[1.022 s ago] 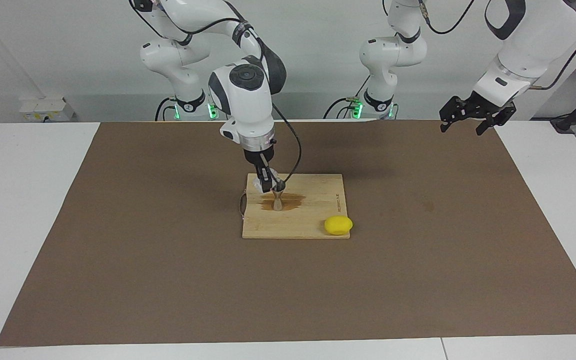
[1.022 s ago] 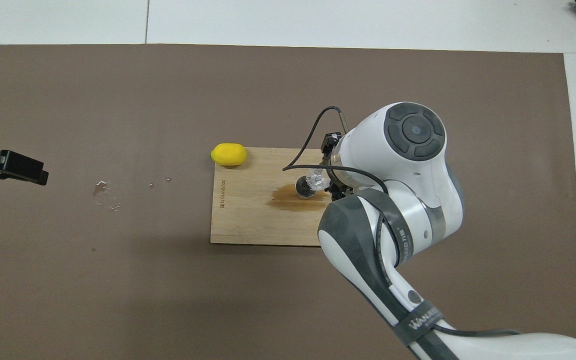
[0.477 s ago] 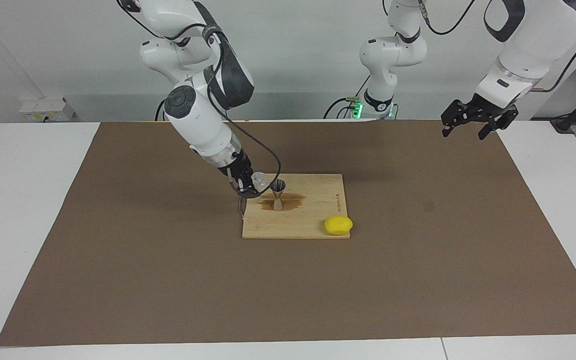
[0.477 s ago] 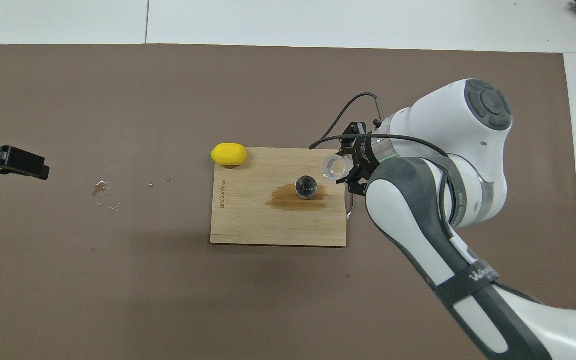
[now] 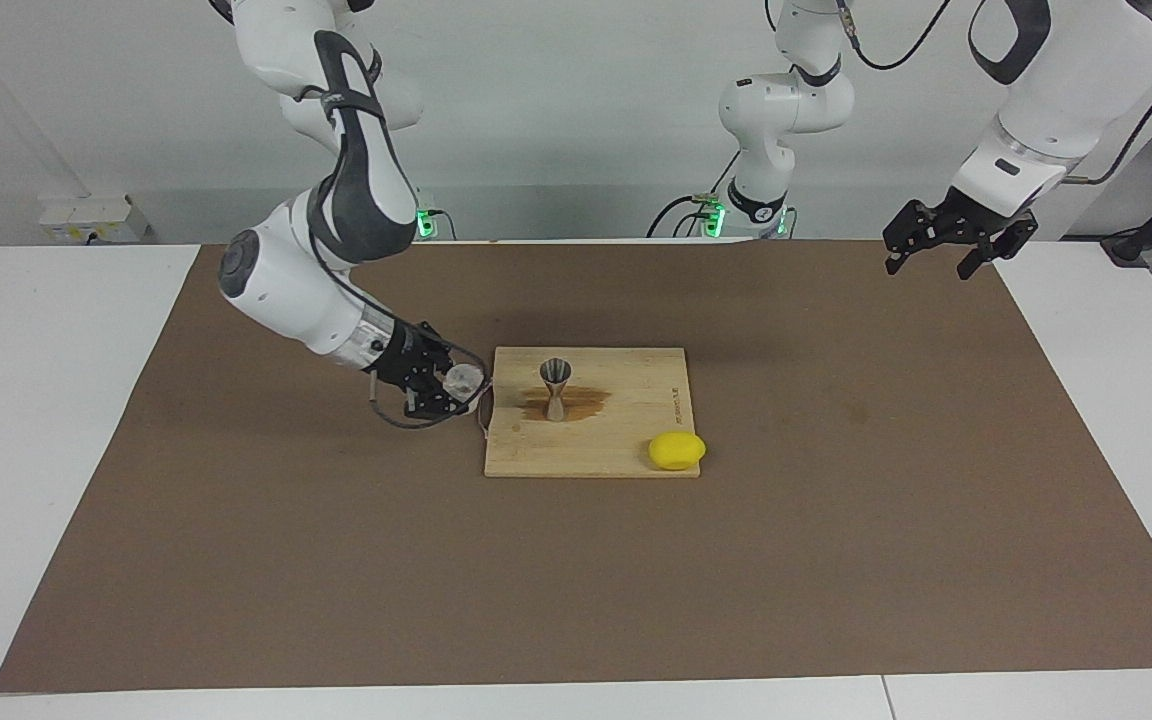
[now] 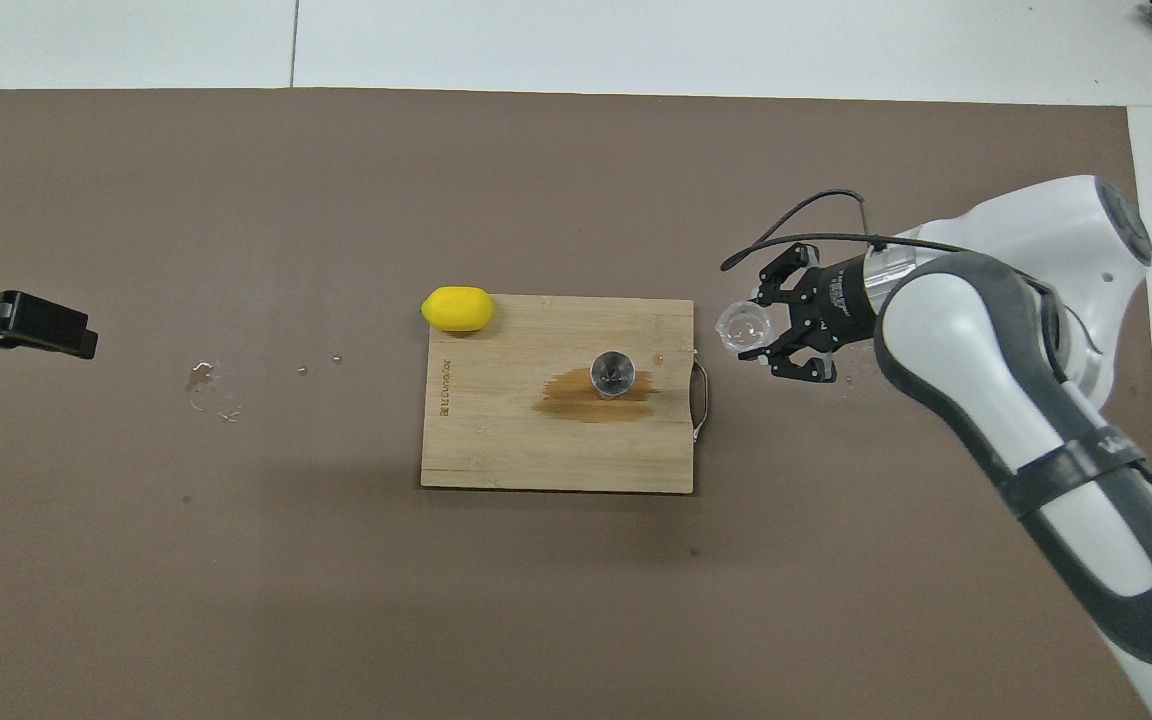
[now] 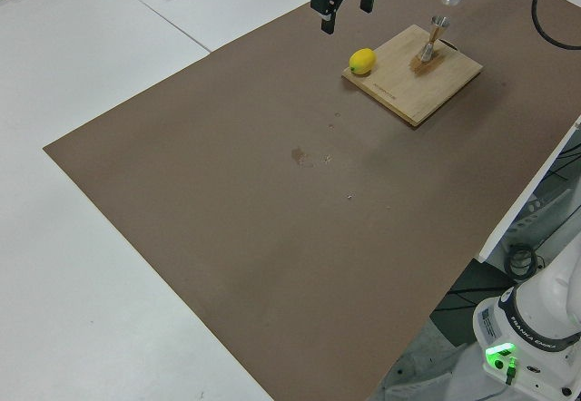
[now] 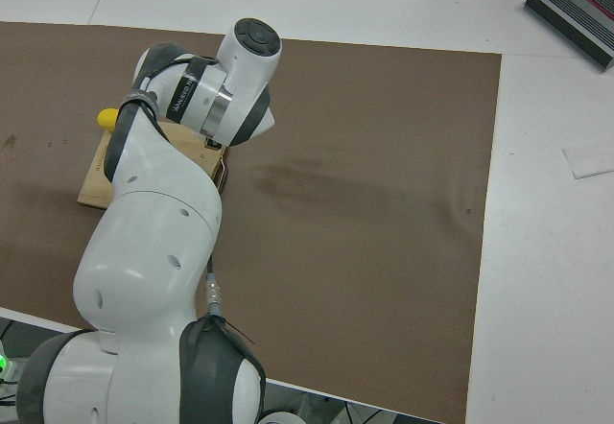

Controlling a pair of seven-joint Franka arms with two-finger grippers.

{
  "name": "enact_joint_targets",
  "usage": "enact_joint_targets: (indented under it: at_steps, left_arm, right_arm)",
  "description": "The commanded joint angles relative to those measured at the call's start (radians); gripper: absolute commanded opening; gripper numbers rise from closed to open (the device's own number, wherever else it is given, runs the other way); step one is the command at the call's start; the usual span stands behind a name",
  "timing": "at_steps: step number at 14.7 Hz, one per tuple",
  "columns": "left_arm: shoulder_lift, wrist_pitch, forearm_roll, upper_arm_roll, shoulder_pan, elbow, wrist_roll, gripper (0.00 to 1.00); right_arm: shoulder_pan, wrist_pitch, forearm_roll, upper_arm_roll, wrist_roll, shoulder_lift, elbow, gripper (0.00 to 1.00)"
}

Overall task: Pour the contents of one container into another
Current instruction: 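Turn the glass cup upright and carry it back off the board, then lower the glass cup onto the table and open the right gripper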

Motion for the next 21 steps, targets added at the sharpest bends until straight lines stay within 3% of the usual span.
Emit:
enact_joint_targets:
  at_steps: [1,4,8,14,15,16,17,18,20,21]
  left_arm:
    - [-0.034,0.031,0.019,0.006,-0.008,-0.043,-0.062,1.00]
    - [-0.033,0.032,0.020,0.007,-0.011,-0.043,-0.084,1.00]
    - [-0.033,0.048,0.072,0.006,-0.011,-0.042,-0.085,1.00]
    - [-0.036,0.048,0.072,0.003,-0.009,-0.048,-0.117,1.00]
    - [-0.039,0.048,0.072,0.003,-0.008,-0.051,-0.117,1.00]
    - [-0.041,0.048,0.072,0.003,-0.008,-0.052,-0.117,1.00]
    - [-0.041,0.048,0.072,0.003,-0.008,-0.052,-0.117,1.00]
    - [-0.042,0.049,0.072,0.003,-0.008,-0.058,-0.117,1.00]
    - [-0.042,0.049,0.072,0.003,-0.008,-0.058,-0.117,1.00]
    - [-0.042,0.049,0.072,0.003,-0.008,-0.058,-0.119,1.00]
  right_arm:
    - [-0.099,-0.010,0.091,0.013,-0.132,-0.017,-0.072,0.00]
    - [-0.185,-0.045,0.131,0.013,-0.253,0.009,-0.094,0.00]
    - [-0.319,-0.123,0.160,0.013,-0.460,0.104,-0.091,0.00]
    - [-0.340,-0.113,0.163,0.013,-0.530,0.126,-0.108,0.00]
    - [-0.340,-0.108,0.163,0.011,-0.530,0.126,-0.111,0.10]
    - [-0.344,-0.093,0.163,0.011,-0.530,0.123,-0.121,0.39]
    - [-0.354,-0.081,0.171,0.011,-0.530,0.120,-0.134,0.51]
    - [-0.359,-0.078,0.186,0.011,-0.530,0.118,-0.140,0.57]
    - [-0.359,-0.062,0.189,0.011,-0.534,0.113,-0.161,0.87]
    - [-0.362,-0.056,0.189,0.011,-0.537,0.112,-0.168,0.91]
